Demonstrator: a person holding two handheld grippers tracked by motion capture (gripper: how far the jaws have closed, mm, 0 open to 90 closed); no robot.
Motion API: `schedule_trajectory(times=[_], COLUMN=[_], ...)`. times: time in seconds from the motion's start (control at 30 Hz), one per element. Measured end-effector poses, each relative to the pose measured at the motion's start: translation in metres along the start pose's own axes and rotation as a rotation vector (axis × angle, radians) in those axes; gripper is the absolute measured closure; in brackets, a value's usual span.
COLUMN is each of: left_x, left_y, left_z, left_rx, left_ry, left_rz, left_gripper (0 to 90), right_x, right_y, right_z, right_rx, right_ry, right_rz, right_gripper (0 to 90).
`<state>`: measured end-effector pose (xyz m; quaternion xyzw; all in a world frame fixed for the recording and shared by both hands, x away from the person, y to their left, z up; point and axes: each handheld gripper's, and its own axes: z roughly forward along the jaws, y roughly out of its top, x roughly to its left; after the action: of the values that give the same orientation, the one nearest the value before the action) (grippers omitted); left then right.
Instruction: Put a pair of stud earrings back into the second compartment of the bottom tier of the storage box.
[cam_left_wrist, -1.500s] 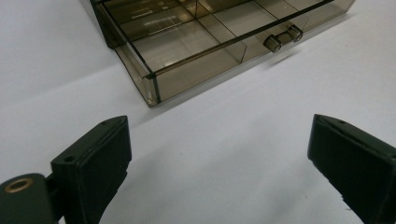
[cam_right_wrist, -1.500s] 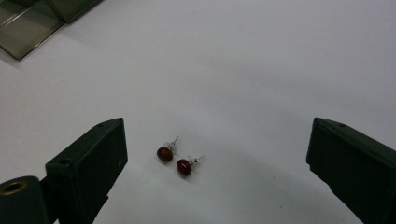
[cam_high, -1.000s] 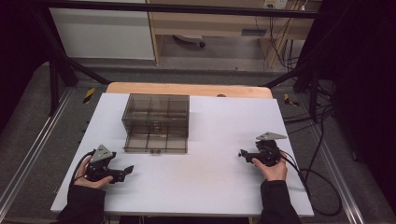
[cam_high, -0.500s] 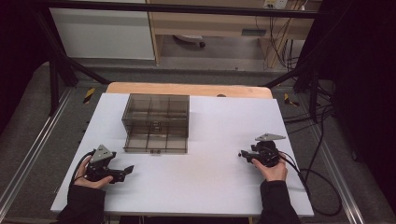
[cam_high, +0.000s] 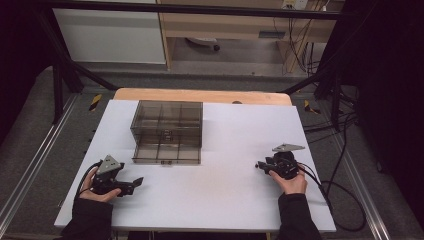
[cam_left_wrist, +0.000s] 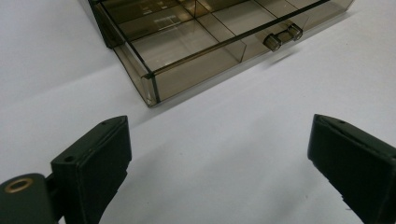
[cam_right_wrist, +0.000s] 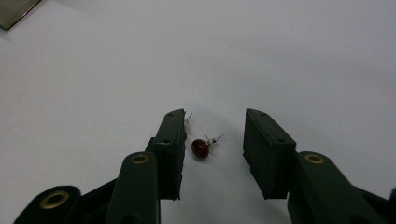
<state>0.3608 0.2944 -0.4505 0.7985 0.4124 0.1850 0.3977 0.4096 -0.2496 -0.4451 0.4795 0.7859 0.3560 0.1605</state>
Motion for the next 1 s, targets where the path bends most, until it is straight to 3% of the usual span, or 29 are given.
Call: schedule_trajectory(times=[1.0], left_x=[0.0006], left_y=[0.0000], left_z=[0.0001], left_rx=[0.002], left_ry=[-0.002], left_rz=[0.003], left_gripper=[6.2], right_x=[0.0021], right_y=[-0.0015], right_z=[0.0044], right_rx=[0.020], right_ry=[0.011], right_rz=[-0.033], right_gripper=[74.4])
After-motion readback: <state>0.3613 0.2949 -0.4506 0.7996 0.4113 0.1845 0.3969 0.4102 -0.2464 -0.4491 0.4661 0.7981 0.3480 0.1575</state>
